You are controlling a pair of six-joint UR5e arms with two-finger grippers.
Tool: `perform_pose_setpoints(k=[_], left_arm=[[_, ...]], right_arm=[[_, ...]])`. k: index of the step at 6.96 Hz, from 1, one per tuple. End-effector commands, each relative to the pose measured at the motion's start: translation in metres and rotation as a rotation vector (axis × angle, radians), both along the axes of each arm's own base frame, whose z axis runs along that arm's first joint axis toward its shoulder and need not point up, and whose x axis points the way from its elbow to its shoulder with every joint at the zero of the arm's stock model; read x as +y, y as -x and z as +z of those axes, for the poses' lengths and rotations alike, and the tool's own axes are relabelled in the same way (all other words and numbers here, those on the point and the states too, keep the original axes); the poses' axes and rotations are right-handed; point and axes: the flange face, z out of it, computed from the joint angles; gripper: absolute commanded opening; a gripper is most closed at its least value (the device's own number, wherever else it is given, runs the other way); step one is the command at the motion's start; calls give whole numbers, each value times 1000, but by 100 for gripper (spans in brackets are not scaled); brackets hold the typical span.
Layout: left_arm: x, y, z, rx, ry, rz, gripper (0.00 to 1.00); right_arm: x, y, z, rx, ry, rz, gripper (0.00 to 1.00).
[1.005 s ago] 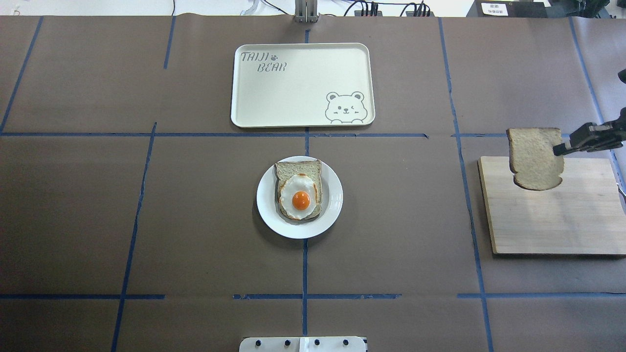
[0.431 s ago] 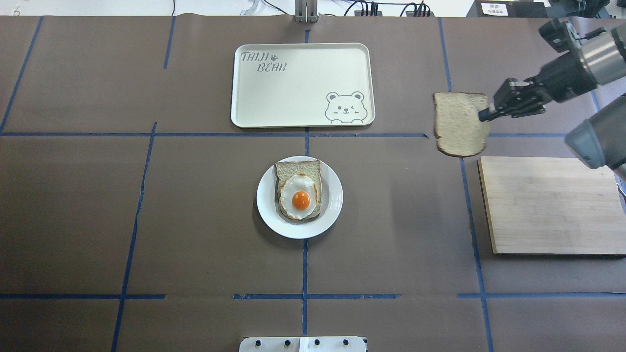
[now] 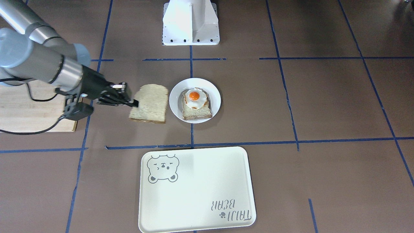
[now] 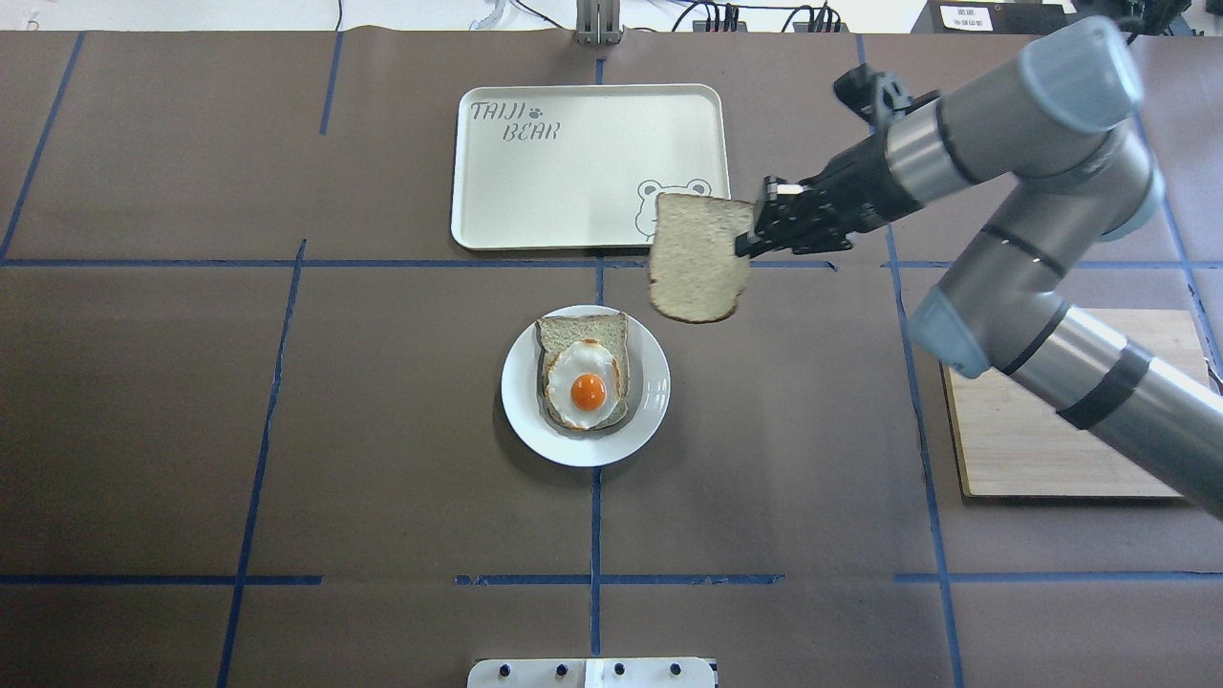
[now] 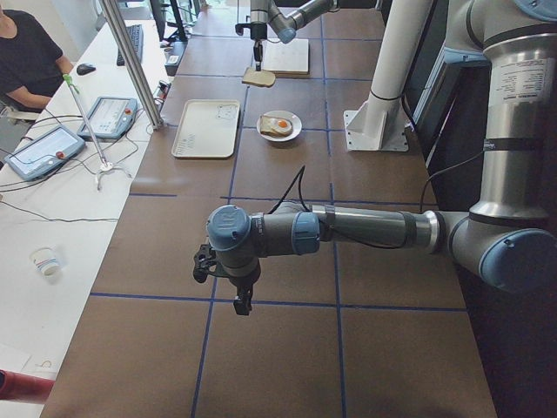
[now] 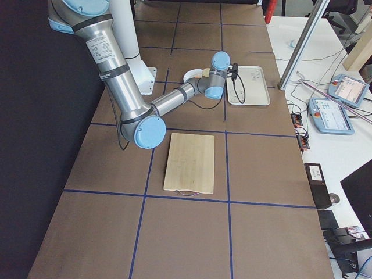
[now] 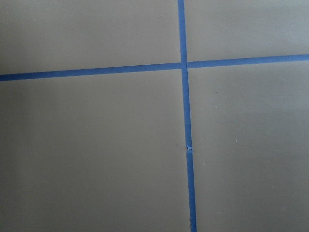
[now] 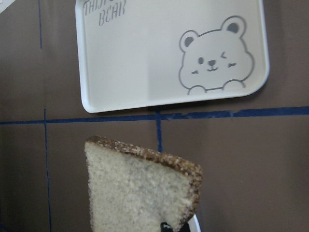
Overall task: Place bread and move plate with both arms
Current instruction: 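Lift the bread slice with the right gripper and carry it over the plate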
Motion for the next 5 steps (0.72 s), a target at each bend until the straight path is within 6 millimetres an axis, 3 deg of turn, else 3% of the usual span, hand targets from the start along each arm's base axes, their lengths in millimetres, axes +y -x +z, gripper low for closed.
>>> perform_pose_setpoints(k=[1, 3, 5], left_arm=[[0, 0, 0, 0, 0, 0, 100], [0, 0, 0, 2, 0, 0, 100], [0, 0, 0, 3, 0, 0, 100]], right_arm=[[60, 89, -33, -22, -4, 14, 0], [77, 122, -18, 20, -10, 36, 0], [73, 129, -3, 48, -11, 35, 0]])
